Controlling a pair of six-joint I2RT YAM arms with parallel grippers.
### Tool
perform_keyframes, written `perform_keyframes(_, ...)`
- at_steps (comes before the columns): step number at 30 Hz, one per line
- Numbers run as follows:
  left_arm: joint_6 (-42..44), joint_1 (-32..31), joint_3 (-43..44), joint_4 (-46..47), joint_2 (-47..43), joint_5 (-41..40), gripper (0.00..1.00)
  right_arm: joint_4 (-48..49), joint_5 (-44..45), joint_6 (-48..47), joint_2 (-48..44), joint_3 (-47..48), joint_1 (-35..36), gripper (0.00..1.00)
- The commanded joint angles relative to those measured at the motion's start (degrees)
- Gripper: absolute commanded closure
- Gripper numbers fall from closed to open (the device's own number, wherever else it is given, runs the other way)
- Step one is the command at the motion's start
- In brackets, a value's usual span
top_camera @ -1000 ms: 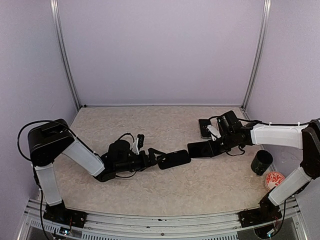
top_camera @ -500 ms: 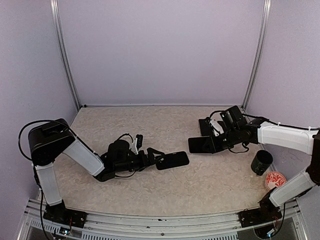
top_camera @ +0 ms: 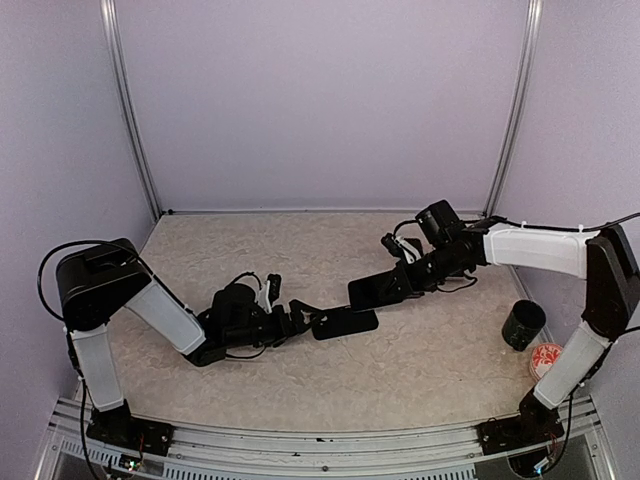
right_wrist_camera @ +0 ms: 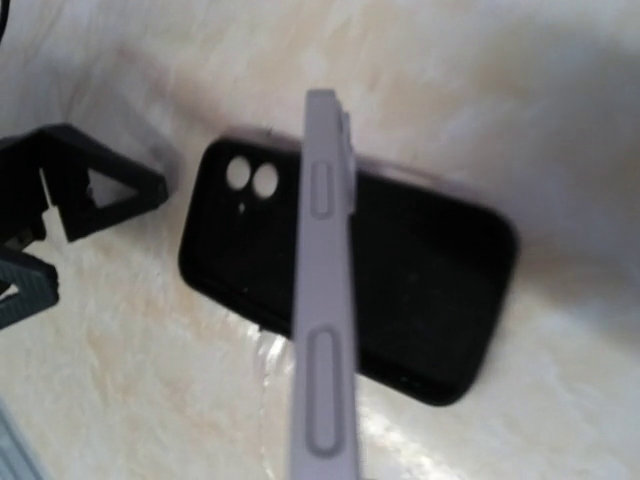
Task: Put the phone into the phone case
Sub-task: Install the phone on the phone case.
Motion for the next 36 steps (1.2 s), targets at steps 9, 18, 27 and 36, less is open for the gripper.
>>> perform_keyframes(9,-0.6,-0.5,-0.9,2.5,-0.7,-0.5,0.01,-4.0,-16.2,-2.1,11.7,9.1,-0.5,1.0)
perform_keyframes(18,-0.3,-0.9,0.0,2.0,-0.2,-0.5,0.01,-4.5,-22.8,-2.6,18.6,9.5,-1.7,1.0)
perform_keyframes(27,-0.3,-1.6,1.4,1.5,1.1,-0.6,0.01,-4.8,-23.0,-2.2,21.6,10.3,-2.4,1.0)
perform_keyframes(36,1.0,-2.0,2.7,-1.2,0.1,-1.5,0.01,-3.7,-24.6,0.3,25.5,8.8,-3.4,1.0)
